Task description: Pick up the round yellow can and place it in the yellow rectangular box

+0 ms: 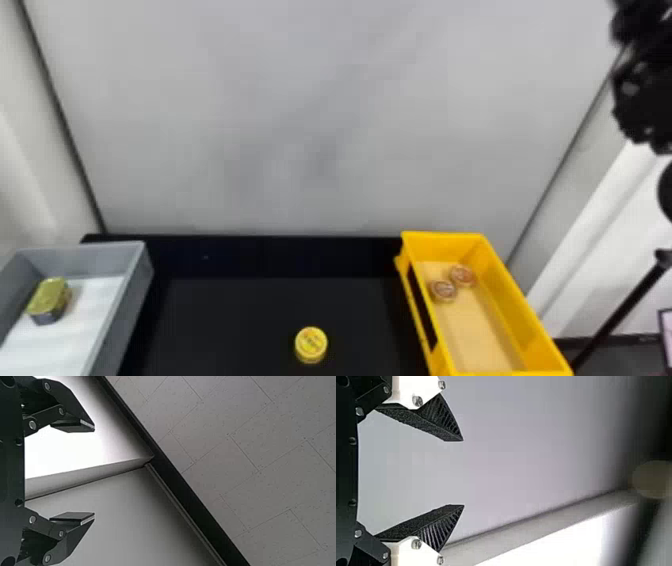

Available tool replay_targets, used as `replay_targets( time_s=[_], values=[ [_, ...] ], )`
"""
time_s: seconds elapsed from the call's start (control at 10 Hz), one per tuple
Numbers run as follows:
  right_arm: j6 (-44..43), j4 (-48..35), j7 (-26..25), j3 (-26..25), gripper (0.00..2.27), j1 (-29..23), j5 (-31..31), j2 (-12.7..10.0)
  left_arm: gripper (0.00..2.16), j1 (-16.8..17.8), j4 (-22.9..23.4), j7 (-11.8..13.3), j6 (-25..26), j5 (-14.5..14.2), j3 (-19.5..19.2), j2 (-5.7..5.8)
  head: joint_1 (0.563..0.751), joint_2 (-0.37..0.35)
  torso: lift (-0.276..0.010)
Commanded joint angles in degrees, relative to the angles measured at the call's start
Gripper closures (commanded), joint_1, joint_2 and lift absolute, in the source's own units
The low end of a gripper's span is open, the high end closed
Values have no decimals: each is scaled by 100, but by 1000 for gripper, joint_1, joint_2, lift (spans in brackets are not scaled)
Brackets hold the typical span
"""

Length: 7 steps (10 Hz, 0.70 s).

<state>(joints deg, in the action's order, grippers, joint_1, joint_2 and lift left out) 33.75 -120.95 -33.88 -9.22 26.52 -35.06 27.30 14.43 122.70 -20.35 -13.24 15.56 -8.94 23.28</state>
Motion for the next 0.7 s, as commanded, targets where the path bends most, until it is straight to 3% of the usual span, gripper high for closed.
replay_targets(
  time_s=[0.0,0.2,0.3,0.4,0.6],
  values=[
    [1892,1029,523,-203,248,-15,-1522,153,450,7,-1,4,23,-9,-3,2,563,-169,0],
    [2903,2198,2000,315,249,134,-1636,408,450,60,-1,4,49,-9,85,-15,563,-169,0],
    [2965,2655,2747,816,254,178,-1258,522,450,121,-18,4,49,-18,173,-24,563,-169,0],
    [3000,3086,3687,1353,256,257,-414,469,450,183,-45,4,23,-35,226,-33,563,-169,0],
    [2991,3754,5789,1924,254,266,2064,-111,450,341,-133,4,-56,-88,366,-77,563,-169,0]
  ],
)
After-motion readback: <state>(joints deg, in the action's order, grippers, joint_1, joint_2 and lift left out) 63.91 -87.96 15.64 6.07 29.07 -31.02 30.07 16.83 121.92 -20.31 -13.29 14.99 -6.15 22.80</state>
